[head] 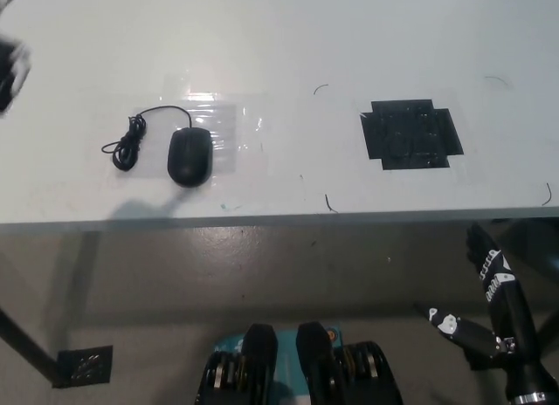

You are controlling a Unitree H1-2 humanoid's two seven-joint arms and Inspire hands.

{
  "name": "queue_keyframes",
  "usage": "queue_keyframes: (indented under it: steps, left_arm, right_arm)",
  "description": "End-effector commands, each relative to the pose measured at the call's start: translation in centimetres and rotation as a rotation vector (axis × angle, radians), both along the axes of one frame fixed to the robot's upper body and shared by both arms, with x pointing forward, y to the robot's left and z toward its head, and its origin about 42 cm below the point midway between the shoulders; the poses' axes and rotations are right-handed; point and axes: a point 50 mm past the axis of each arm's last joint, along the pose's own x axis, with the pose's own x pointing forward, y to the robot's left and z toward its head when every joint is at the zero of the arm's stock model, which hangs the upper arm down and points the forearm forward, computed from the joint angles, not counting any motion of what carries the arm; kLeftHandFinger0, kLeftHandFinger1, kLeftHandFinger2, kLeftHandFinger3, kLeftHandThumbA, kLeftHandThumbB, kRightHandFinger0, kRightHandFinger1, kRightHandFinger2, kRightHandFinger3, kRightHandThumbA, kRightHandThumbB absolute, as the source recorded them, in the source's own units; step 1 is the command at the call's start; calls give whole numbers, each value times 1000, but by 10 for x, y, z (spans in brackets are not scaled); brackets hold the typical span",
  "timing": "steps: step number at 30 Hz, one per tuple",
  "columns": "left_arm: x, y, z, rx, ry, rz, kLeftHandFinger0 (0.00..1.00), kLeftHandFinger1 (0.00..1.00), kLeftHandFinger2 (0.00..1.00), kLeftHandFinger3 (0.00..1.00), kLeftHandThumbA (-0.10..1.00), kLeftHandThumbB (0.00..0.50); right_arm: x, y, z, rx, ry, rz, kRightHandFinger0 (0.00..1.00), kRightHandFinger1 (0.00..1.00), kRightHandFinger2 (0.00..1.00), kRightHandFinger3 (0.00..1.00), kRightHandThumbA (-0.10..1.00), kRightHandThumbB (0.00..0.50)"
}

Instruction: The robot uses left hand to click on the left button of the black mouse, which is placed on the left area of the table

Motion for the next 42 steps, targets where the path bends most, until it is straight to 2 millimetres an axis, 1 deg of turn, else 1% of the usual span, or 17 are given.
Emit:
queue_keyframes:
  steps: [1,2,8,10,12,14,15,17,19,22,25,30,33,35,38,40,42]
  left_arm:
    - [68,-9,68,298,342,-17,0,0,98,1000,1000,237]
    - [74,-11,71,331,359,-22,0,0,130,1000,1000,224]
    - [121,-23,79,361,763,-78,0,0,155,1000,1000,319]
    - [130,-30,91,465,802,-20,0,108,429,1000,1000,303]
    - [141,-31,95,463,851,-1,0,131,532,1000,1000,312]
    - [152,-32,97,462,893,28,0,127,528,1000,1000,335]
    - [161,-31,98,465,925,31,0,52,456,1000,1000,360]
    - [170,-31,99,443,982,73,0,1,407,1000,1000,412]
    - [178,-30,98,451,1009,108,0,0,368,1000,1000,412]
    - [184,-25,98,478,1023,135,0,0,358,1000,1000,453]
    - [189,-26,98,510,1043,151,0,0,302,1000,1000,452]
    - [191,-44,102,569,1064,148,0,0,293,1000,1000,437]
    - [194,-51,97,616,1073,161,0,0,346,1000,1000,441]
    - [196,-55,95,620,1067,162,0,35,412,1000,1000,416]
    - [197,-59,89,621,1061,161,0,0,321,1000,1000,448]
    - [198,-60,86,632,1043,167,0,10,349,1000,1000,454]
    - [199,-61,81,586,1019,168,0,0,294,1000,1000,411]
  right_arm:
    - [12,-8,24,-28,-122,-11,1000,1000,1000,1000,933,27]
    - [13,-8,25,-29,-123,-11,1000,1000,1000,1000,934,24]
    - [13,-9,25,-49,-105,-20,1000,1000,1000,1000,958,37]
    - [13,-7,26,-47,-104,-15,1000,1000,1000,1000,951,40]
    - [14,-7,27,-53,-106,-15,1000,1000,1000,1000,942,41]
    - [14,-7,26,-57,-107,-18,1000,1000,1000,1000,936,39]
    - [14,-8,27,-63,-107,-19,1000,1000,1000,1000,939,44]
    - [13,-8,27,-68,-107,-20,1000,1000,1000,1000,943,50]
    - [13,-9,29,-67,-105,-23,1000,1000,1000,1000,937,56]
    - [13,-11,30,-68,-106,-23,1000,1000,1000,1000,930,55]
    - [13,-12,31,-67,-104,-23,1000,1000,1000,1000,919,47]
    - [13,-15,31,-74,-98,-26,1000,1000,1000,1000,920,48]
    - [12,-13,30,-71,-91,-26,1000,1000,1000,1000,915,43]
    - [12,-13,30,-73,-91,-27,1000,1000,1000,1000,913,43]
    - [14,-14,31,-81,-93,-23,1000,1000,1000,1000,920,42]
    - [14,-15,31,-83,-90,-23,1000,1000,1000,1000,923,43]
    - [14,-15,31,-77,-92,-19,1000,1000,1000,1000,922,39]
